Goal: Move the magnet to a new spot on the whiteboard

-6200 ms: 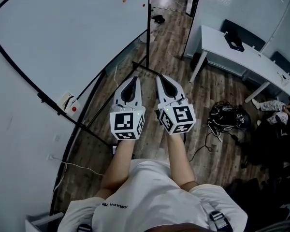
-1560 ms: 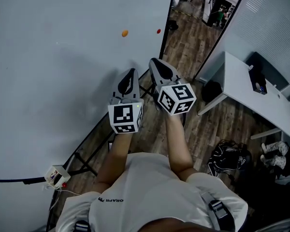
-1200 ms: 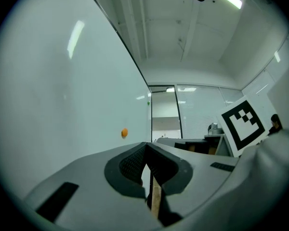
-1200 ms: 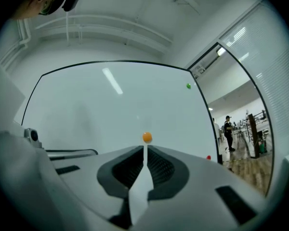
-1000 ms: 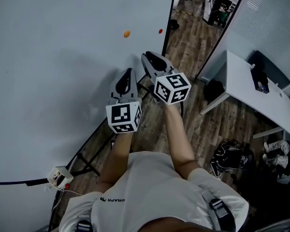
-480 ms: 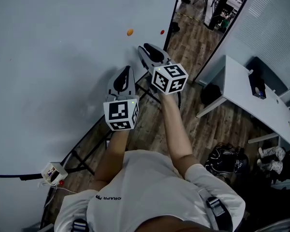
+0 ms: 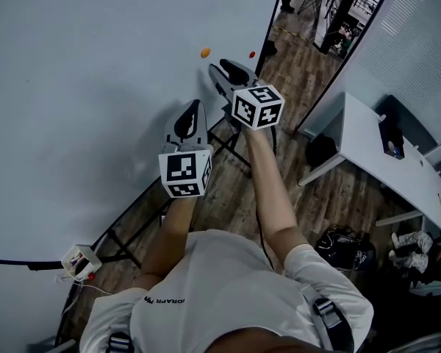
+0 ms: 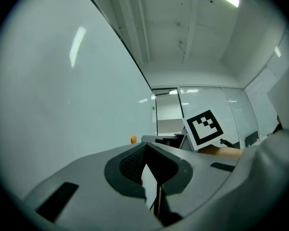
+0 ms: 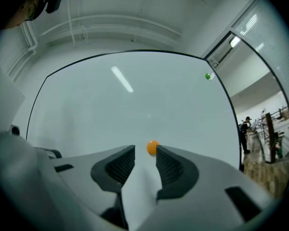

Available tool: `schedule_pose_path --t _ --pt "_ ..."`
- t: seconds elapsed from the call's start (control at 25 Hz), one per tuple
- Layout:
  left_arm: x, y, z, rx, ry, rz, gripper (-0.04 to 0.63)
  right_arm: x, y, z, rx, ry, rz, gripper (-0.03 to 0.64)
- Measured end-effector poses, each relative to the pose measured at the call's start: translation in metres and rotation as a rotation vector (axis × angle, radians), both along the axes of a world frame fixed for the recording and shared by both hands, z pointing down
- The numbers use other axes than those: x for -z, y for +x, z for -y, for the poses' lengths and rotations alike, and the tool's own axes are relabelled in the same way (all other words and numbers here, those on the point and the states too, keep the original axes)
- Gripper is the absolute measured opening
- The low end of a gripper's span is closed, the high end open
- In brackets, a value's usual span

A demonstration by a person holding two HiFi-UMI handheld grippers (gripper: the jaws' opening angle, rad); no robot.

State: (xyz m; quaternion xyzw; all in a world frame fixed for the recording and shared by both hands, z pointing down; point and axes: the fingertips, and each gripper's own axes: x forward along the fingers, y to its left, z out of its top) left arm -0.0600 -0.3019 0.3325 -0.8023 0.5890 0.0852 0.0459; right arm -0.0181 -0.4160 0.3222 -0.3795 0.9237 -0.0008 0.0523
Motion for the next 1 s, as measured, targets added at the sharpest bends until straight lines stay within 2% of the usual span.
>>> schedule_pose_path --t 0.32,0.56,1.0 --pt "-0.005 -0.009 0.001 0.009 -0.004 -0.009 0.003 -0.01 -0.012 0.017 0.027 -0.024 -0.03 0.153" --pt "-0.007 -0.009 0.002 0.011 -0.007 -0.007 0.003 -0.004 -0.017 0.025 0.037 0.002 -0.06 0.158" --pt "-0.006 -0.006 0.002 0.01 -0.005 -0.006 0.002 0.003 -0.017 0.036 0.075 -0.003 -0.057 0.175"
